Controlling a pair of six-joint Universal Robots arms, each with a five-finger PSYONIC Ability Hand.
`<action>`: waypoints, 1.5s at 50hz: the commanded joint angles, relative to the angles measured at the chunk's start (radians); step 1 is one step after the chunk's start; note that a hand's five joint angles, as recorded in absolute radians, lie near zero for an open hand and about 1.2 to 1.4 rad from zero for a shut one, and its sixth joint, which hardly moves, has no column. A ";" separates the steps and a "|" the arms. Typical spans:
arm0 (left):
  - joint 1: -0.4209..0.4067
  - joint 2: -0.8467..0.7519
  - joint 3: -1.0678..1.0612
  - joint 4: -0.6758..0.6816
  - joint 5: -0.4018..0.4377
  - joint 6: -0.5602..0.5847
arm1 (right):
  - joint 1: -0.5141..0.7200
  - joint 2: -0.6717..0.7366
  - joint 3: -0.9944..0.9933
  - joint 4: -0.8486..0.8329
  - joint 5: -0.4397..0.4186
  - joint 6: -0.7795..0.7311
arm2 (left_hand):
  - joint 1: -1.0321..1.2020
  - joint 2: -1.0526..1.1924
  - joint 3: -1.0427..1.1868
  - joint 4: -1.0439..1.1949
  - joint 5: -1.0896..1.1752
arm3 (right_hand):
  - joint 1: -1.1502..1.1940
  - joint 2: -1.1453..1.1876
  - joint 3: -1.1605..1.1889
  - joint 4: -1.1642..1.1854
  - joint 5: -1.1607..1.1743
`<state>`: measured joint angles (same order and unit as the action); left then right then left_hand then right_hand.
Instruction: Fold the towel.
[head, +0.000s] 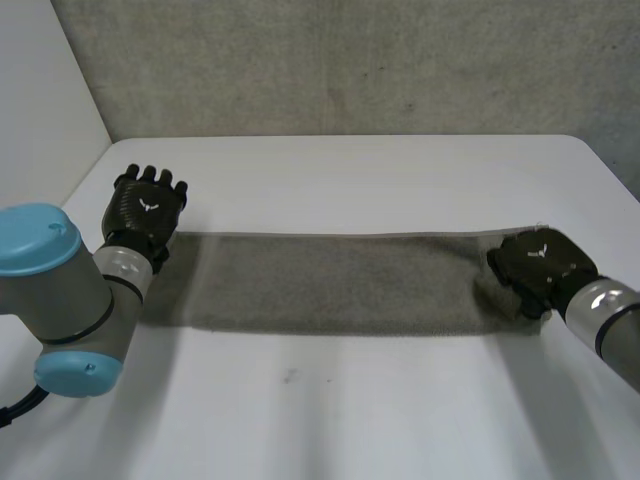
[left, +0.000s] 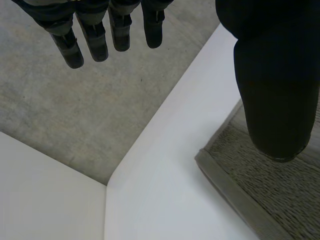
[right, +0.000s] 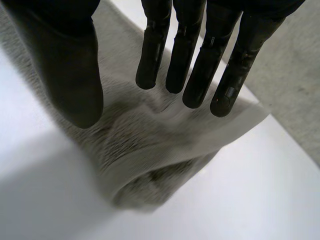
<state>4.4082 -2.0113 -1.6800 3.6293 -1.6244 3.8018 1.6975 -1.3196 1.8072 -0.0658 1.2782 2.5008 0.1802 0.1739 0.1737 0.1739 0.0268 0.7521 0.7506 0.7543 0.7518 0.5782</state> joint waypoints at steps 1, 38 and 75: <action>0.000 -0.009 -0.009 0.012 0.000 -0.001 | -0.056 0.058 0.041 -0.026 -0.028 0.003 | 0.004 0.010 0.010 0.010 -0.017 | -0.138 -0.136 -0.140 -0.138 -0.139; -0.001 -0.012 -0.030 0.035 0.000 -0.002 | -0.147 0.212 -0.022 -0.206 -0.011 -0.008 | 0.004 0.010 0.010 0.010 -0.017 | -0.265 -0.263 -0.267 -0.265 -0.266; 0.000 0.017 -0.047 0.042 0.000 -0.001 | -0.362 0.243 -0.446 0.078 0.006 -0.229 | -0.002 0.004 0.005 0.004 -0.023 | 0.644 0.646 0.642 0.645 0.644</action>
<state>4.4087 -2.0027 -1.7271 3.6713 -1.6245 3.8021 1.2805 -1.0697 1.4886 -0.0532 1.2753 2.2810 0.1755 0.1698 0.1699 0.1698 0.0273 1.3320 1.3138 1.3392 1.3416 1.1671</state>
